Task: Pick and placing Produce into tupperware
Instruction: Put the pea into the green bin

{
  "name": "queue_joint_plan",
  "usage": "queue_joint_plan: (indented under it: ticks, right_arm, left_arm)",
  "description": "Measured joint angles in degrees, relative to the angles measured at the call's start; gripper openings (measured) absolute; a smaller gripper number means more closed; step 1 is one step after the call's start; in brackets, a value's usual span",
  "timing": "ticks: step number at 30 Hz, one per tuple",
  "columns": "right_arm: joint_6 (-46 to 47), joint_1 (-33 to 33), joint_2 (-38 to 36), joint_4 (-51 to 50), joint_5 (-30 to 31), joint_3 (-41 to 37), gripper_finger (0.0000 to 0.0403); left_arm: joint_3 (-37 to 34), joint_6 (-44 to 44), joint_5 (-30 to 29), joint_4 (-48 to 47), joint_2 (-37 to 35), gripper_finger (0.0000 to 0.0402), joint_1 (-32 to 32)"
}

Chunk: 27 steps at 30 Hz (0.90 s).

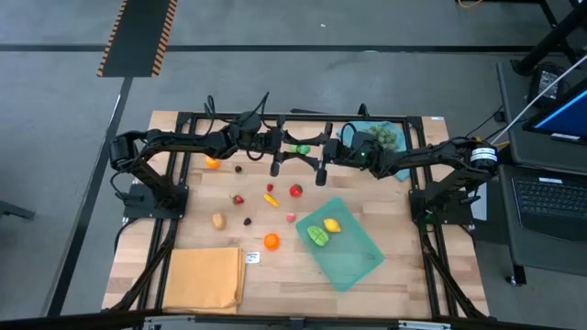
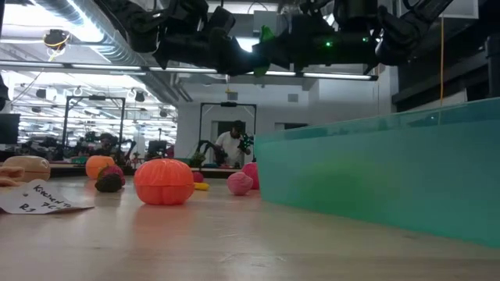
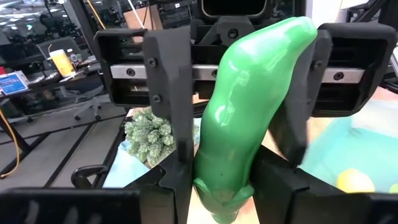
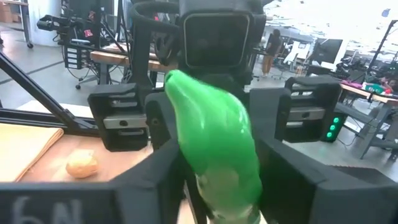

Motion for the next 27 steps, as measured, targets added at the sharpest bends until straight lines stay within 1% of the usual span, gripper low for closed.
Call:
queue_joint_plan:
  ticks: [4, 6, 11, 16, 21, 27]
  right_arm:
    - [-0.56, -0.02, 0.02, -0.02, 0.21, 0.00, 0.0131]
    - [-0.96, -0.02, 0.00, 0.00, 0.21, 0.00, 0.0119]
    - [-0.64, -0.02, 0.00, -0.02, 0.18, 0.00, 0.0120]
    - [0.25, -0.02, 0.00, -0.07, 0.16, 0.00, 0.0139]
    - [0.27, -0.21, 0.00, -0.09, 0.14, 0.00, 0.0118]
    - [1.79, -1.04, -0.06, -0.04, -0.09, 0.00, 0.0118]
  left_arm:
    - [0.00, -0.58, 0.19, -0.12, 0.00, 0.0129, 0.00]
    - [0.00, -0.95, 0.21, -0.13, 0.00, 0.0126, 0.00]
    - [0.00, -1.44, 0.19, -0.13, 0.00, 0.0125, 0.07]
    - [0.02, -0.96, 0.12, -0.13, 0.00, 0.0146, 0.07]
    - [0.02, -0.94, -0.13, -0.41, -0.26, 0.0162, 0.07]
    - [0.04, -0.78, -0.25, -2.20, -1.54, 0.0168, 0.47]
